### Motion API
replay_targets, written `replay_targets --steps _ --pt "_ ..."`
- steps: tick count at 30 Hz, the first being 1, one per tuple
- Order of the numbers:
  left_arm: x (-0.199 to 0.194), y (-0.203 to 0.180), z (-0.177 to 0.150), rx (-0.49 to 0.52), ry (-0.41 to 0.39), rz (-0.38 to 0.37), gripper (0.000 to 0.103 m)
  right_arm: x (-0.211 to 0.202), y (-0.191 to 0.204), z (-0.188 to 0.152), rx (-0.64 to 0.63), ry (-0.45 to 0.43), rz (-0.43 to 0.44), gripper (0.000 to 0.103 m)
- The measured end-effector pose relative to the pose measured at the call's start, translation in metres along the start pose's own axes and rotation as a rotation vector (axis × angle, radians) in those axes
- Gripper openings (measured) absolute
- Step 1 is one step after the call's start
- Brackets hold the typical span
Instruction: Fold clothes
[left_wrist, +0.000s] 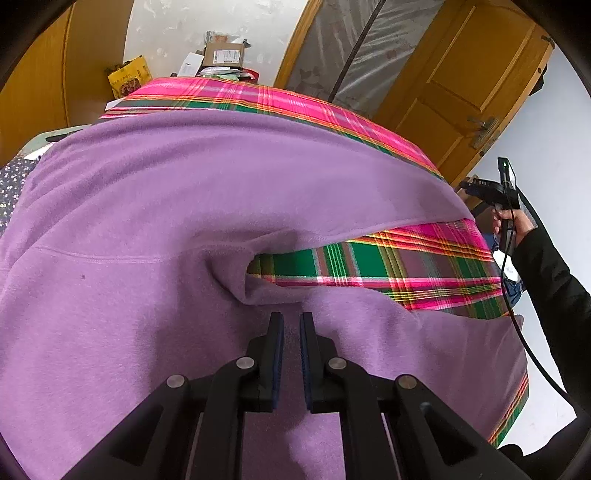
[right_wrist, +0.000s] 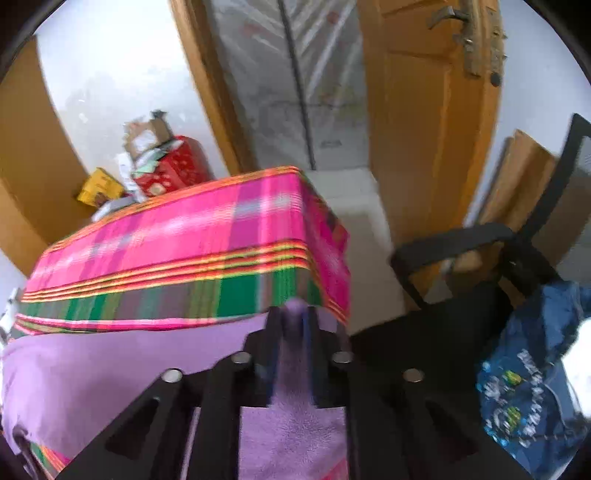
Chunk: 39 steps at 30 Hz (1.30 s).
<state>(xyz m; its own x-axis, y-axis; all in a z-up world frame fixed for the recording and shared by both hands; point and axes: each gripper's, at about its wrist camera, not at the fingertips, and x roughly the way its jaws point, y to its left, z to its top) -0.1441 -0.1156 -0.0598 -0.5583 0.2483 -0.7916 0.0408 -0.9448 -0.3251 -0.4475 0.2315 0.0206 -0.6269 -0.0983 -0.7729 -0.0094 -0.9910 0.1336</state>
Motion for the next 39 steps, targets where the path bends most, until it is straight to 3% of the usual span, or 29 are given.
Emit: replay_targets --steps 3,6,10,13,18,21,25,30,39 --pt "-0.007 0.005 0.001 -0.009 -0.020 0.011 0.008 -0.011 -0.013 -0.004 0.046 -0.021 -0.035 0.032" --pt "-0.014 0.011 0.001 -0.017 -0.040 0.022 0.008 -0.016 -0.019 -0.016 0.090 0.012 0.002 0.032" --pt "-0.023 0.018 0.002 -0.029 -0.067 0.036 0.008 -0.018 -0.005 -0.037 0.032 0.060 0.016 0.032" --pt "-0.031 0.027 0.005 -0.040 -0.088 0.057 0.008 -0.037 0.017 -0.047 -0.001 0.015 0.087 0.032" --pt "-0.053 0.056 0.015 -0.071 -0.129 0.129 0.008 -0.075 0.089 -0.059 -0.153 -0.031 0.281 0.035" --pt "-0.066 0.074 0.021 -0.090 -0.153 0.172 0.008 -0.095 0.140 -0.073 -0.272 -0.033 0.410 0.046" --pt "-0.083 0.097 0.030 -0.115 -0.185 0.229 0.008 -0.113 0.193 -0.091 -0.355 -0.003 0.519 0.047" --pt "-0.105 0.126 0.040 -0.145 -0.226 0.301 0.008 -0.146 0.256 -0.116 -0.474 -0.024 0.580 0.047" --pt "-0.082 0.103 0.035 -0.113 -0.177 0.286 0.009 -0.174 0.321 -0.159 -0.597 -0.032 0.609 0.047"
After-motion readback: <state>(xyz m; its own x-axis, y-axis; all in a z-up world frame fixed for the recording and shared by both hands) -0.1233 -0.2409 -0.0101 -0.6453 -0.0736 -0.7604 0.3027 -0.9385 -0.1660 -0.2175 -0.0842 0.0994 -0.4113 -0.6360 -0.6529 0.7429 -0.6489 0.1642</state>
